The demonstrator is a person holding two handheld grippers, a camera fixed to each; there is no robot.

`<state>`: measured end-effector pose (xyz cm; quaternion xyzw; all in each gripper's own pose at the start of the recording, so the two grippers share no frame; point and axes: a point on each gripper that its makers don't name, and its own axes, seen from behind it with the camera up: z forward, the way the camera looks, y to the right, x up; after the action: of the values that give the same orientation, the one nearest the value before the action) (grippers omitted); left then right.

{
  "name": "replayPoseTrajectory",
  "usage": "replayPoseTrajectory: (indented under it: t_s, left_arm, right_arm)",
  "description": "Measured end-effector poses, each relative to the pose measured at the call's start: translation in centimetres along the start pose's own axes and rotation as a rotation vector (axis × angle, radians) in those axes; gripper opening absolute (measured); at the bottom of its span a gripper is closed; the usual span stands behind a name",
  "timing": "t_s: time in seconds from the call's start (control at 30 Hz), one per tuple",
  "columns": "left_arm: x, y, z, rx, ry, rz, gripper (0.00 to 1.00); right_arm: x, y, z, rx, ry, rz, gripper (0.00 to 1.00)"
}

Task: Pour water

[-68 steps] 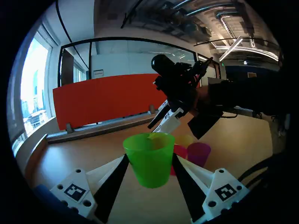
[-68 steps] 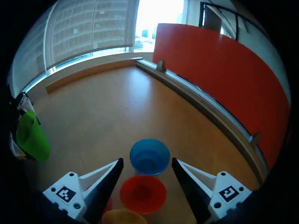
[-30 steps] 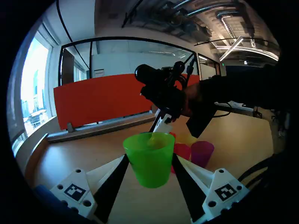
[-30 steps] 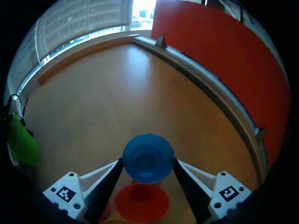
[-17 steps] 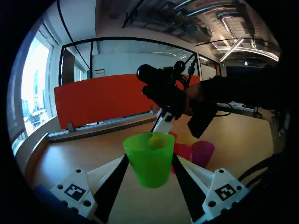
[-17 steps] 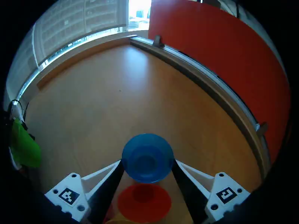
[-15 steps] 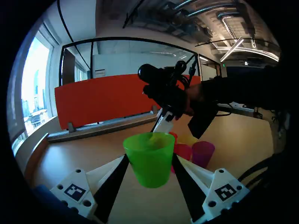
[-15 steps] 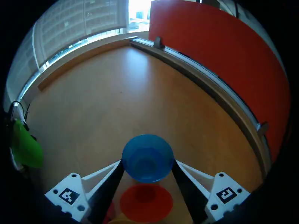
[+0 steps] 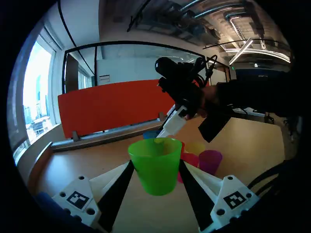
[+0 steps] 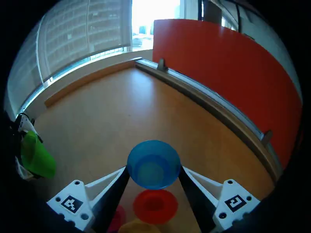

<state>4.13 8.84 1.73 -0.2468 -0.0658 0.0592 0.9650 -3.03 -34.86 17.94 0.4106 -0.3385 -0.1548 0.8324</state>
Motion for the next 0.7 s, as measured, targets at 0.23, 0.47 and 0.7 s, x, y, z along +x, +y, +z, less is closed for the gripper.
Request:
replayPoseTrajectory:
  t_s: [0.23,0.47,0.7]
  left_arm:
    - [0.6,0.7,-0.5,0.001,0.001,0.021,0.83]
    - [1.2,1.4,-0.9,0.001,0.004,0.033,0.83]
    - [2.1,2.2,-1.5,-0.003,0.013,0.049,0.83]
  right_arm:
    - [0.8,-0.2,-3.9,-0.013,0.120,0.017,0.91]
    - [1.0,-0.6,-8.0,-0.027,0.213,0.038,0.91]
    - [0.4,-0.4,-12.0,-0.064,0.300,0.053,0.91]
